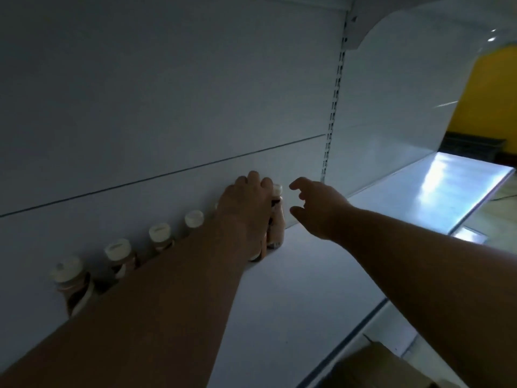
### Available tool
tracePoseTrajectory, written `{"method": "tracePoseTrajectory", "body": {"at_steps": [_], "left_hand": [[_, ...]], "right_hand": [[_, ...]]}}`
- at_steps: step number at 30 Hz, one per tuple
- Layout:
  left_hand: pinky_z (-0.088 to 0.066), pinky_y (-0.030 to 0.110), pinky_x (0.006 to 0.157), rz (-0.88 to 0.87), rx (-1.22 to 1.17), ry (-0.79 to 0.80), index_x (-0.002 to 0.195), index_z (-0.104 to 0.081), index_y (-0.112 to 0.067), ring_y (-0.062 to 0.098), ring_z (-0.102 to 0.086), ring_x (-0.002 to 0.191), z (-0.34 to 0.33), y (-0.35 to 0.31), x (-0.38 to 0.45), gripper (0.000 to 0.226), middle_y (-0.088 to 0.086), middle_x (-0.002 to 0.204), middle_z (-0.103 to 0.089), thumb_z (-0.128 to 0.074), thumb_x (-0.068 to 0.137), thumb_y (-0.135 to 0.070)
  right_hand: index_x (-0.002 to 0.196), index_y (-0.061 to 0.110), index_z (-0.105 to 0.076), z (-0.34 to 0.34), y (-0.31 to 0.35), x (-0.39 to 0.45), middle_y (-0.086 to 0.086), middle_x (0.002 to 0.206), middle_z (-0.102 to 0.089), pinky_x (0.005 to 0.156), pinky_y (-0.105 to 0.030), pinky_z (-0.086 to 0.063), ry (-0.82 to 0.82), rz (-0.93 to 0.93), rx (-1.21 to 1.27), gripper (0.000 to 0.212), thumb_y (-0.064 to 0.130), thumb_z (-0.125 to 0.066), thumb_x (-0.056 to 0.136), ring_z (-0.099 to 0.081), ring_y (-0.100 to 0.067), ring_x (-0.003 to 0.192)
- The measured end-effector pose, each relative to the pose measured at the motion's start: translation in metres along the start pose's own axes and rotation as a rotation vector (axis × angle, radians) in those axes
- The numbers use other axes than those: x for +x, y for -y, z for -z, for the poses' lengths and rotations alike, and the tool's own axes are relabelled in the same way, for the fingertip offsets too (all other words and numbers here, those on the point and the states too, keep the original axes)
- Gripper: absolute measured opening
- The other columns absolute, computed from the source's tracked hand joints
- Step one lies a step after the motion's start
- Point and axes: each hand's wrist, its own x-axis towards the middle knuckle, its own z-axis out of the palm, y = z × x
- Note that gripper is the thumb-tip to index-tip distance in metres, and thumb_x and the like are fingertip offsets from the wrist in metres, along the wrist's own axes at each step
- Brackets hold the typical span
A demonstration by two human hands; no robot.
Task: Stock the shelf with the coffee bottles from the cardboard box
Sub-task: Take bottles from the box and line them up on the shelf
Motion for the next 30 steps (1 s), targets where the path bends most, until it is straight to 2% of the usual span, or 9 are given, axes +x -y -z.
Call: {"method": "tracePoseTrajectory", "body": {"at_steps": [5,9,12,15,19,22,25,27,30], "left_hand": [[-0.051,0.036,0.076,-0.011,-0.249,-0.12,0.114,-0.047,-0.014,0.024,-0.055,0.094,0.018,-0.038,-0.047,0.044,0.008,0.11,-0.051,-0.066,0.079,-0.032],[-0.047,0.033,0.077,-0.07,-0.464,-0.123,0.109,-0.048,-0.018,0.022,-0.054,0.097,0.026,-0.072,-0.086,0.045,0.004,0.107,-0.051,-0.07,0.078,-0.04],[-0.042,0.027,0.073,-0.102,-0.617,0.008,0.111,-0.05,-0.02,0.018,-0.053,0.094,0.02,-0.115,-0.11,0.045,0.002,0.108,-0.053,-0.071,0.078,-0.042],[-0.051,0.027,0.078,-0.138,-0.706,0.123,0.111,-0.053,-0.026,0.012,-0.056,0.091,0.005,-0.171,-0.13,0.047,-0.004,0.107,-0.056,-0.076,0.074,-0.043],[-0.052,0.037,0.079,-0.283,-0.738,0.307,0.109,-0.051,-0.027,0.017,-0.056,0.094,-0.03,-0.259,-0.153,0.042,-0.005,0.105,-0.055,-0.07,0.074,-0.041],[-0.05,0.033,0.073,-0.282,-0.77,0.432,0.105,-0.052,-0.029,0.012,-0.053,0.089,-0.067,-0.321,-0.173,0.039,-0.007,0.099,-0.054,-0.071,0.074,-0.041],[-0.039,0.029,0.065,-0.333,-0.748,0.572,0.092,-0.045,-0.03,0.011,-0.047,0.082,-0.11,-0.376,-0.193,0.035,-0.008,0.089,-0.043,-0.073,0.073,-0.039],[-0.038,0.029,0.065,-0.331,-0.731,0.679,0.097,-0.048,-0.03,0.012,-0.048,0.083,-0.142,-0.406,-0.207,0.036,-0.006,0.092,-0.045,-0.073,0.074,-0.039],[-0.048,0.035,0.076,-0.31,-0.674,0.825,0.117,-0.051,-0.026,0.021,-0.055,0.101,-0.195,-0.435,-0.228,0.048,0.002,0.113,-0.054,-0.073,0.075,-0.038]], "right_hand": [[0.128,0.019,-0.046,0.046,0.006,-0.06,-0.011,0.122,-0.055,0.09,-0.035,-0.046,-0.062,0.007,-0.177,0.052,0.028,-0.066,0.082,-0.055,-0.027,0.11],[0.124,0.021,-0.049,0.069,0.01,-0.104,-0.006,0.116,-0.057,0.084,-0.035,-0.05,-0.166,0.005,-0.226,0.047,0.03,-0.066,0.081,-0.057,-0.023,0.103],[0.124,0.024,-0.049,0.077,-0.004,-0.146,-0.002,0.115,-0.056,0.076,-0.03,-0.048,-0.229,-0.056,-0.236,0.045,0.034,-0.062,0.082,-0.056,-0.019,0.098],[0.122,0.023,-0.05,0.076,-0.039,-0.195,-0.004,0.115,-0.055,0.074,-0.03,-0.046,-0.236,-0.102,-0.225,0.042,0.033,-0.061,0.082,-0.055,-0.02,0.097],[0.121,0.021,-0.051,0.061,-0.11,-0.261,-0.005,0.114,-0.053,0.082,-0.038,-0.047,-0.133,-0.2,-0.202,0.042,0.03,-0.059,0.082,-0.052,-0.024,0.105],[0.123,0.022,-0.051,0.041,-0.17,-0.302,-0.005,0.117,-0.053,0.085,-0.04,-0.048,-0.074,-0.286,-0.19,0.042,0.029,-0.059,0.083,-0.051,-0.023,0.107],[0.12,0.022,-0.052,0.018,-0.222,-0.328,-0.004,0.113,-0.053,0.082,-0.04,-0.049,-0.037,-0.356,-0.166,0.039,0.029,-0.059,0.083,-0.052,-0.023,0.103],[0.119,0.023,-0.052,-0.005,-0.253,-0.341,-0.003,0.112,-0.054,0.079,-0.037,-0.049,0.004,-0.393,-0.133,0.038,0.03,-0.059,0.083,-0.052,-0.022,0.101],[0.116,0.022,-0.053,-0.047,-0.294,-0.361,-0.003,0.11,-0.054,0.075,-0.034,-0.047,0.119,-0.434,-0.076,0.035,0.031,-0.061,0.083,-0.053,-0.021,0.097]]}}
